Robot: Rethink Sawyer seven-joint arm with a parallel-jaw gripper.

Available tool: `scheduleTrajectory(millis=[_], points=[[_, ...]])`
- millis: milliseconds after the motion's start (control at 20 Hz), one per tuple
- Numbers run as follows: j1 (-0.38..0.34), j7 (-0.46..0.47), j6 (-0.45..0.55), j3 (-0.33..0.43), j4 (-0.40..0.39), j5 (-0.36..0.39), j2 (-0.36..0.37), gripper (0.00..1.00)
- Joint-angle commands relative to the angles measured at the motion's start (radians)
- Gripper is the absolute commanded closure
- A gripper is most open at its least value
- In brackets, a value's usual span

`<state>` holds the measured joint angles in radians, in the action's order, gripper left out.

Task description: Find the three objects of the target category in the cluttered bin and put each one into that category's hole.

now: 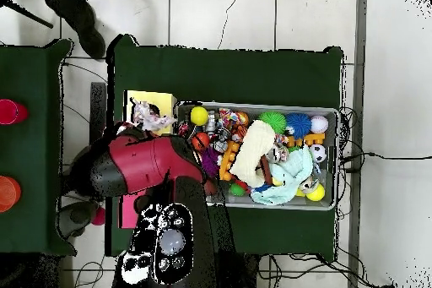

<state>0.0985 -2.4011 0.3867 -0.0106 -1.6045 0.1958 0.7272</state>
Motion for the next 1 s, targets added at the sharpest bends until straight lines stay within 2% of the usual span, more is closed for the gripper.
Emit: scheduleTrajectory(millis=[50,300,400,500,850,1000], points=[[-0.022,0.042,0.023,0.042,-0.031,0.076,-0.09,1.0],[-0.003,0.003,-0.067,0.011,-0.02,0.11,-0.135,1.0],[0.046,-0.042,-0.146,-0.053,0.016,0.148,-0.153,1.0],[0.075,-0.083,-0.207,-0.094,0.032,0.154,-0.173,1.0],[0.127,-0.1,-0.256,-0.169,0.061,0.119,-0.179,1.0],[0.124,-0.084,-0.242,-0.167,0.059,0.099,-0.165,1.0]])
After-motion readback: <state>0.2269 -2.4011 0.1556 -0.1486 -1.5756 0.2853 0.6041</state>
